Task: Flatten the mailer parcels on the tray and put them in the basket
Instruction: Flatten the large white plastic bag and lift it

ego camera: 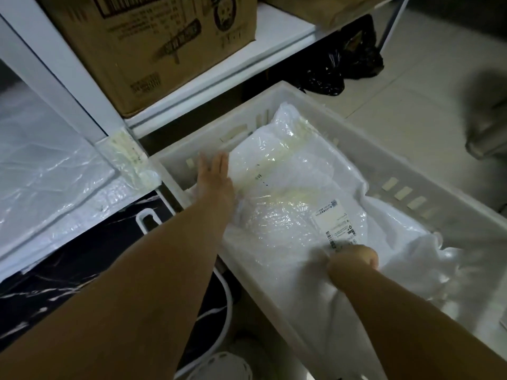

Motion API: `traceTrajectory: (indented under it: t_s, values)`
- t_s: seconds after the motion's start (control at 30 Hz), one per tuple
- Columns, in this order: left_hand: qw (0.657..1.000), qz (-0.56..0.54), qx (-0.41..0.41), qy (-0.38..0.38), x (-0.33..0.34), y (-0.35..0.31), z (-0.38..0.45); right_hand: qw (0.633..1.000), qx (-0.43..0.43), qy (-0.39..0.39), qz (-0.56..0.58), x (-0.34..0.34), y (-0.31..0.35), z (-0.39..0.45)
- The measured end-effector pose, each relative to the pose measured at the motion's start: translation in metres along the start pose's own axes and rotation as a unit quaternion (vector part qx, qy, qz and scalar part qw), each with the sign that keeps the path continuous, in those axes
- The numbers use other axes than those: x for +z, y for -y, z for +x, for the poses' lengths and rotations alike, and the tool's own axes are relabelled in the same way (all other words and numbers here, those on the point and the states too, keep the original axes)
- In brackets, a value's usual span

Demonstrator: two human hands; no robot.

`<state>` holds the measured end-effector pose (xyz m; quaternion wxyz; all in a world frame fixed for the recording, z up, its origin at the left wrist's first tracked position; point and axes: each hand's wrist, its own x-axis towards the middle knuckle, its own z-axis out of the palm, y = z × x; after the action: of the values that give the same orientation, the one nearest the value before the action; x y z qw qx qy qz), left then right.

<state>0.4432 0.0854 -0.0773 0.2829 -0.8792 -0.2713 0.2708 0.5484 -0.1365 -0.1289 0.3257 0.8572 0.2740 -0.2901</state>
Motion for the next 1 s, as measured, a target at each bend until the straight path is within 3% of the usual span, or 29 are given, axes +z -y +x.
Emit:
traceTrajectory:
  t_s: [0.1,0.17,0.2,0.27,0.33,0.43,0.7,0.8,1.0]
  values:
    - [0.996,0.07,0.049,-0.021,-0.011,-0.001,-0.001,0.983,0.007,-0.14,0.118,-0.032,0.01,0.002]
    - [0.994,0.057,0.07,-0.065,-0.019,-0.007,-0.002,0.938,-0.02,-0.295,0.183,-0.046,0.017,0.001]
    - [0.993,0.009,0.076,-0.092,-0.02,-0.011,-0.002,0.916,-0.05,-0.336,0.213,-0.049,0.022,0.0]
    - [0.986,-0.131,0.05,-0.095,-0.02,-0.02,-0.005,0.914,-0.102,-0.3,0.252,-0.052,0.033,-0.001]
    - [0.977,-0.215,0.006,-0.017,-0.014,-0.024,-0.007,0.932,-0.123,-0.199,0.278,-0.041,0.043,0.005]
    - [0.975,-0.201,-0.008,0.089,0.002,-0.025,-0.005,0.946,-0.125,-0.135,0.266,-0.019,0.051,0.017]
    - [0.939,-0.255,0.014,0.232,0.012,-0.023,0.006,0.958,-0.146,-0.031,0.244,-0.013,0.055,0.047]
    - [0.934,-0.26,0.04,0.243,0.015,-0.02,0.009,0.955,-0.135,-0.027,0.263,-0.011,0.061,0.047]
    - [0.963,-0.176,0.065,0.192,0.02,-0.028,0.008,0.962,-0.108,-0.047,0.246,-0.007,0.073,0.047]
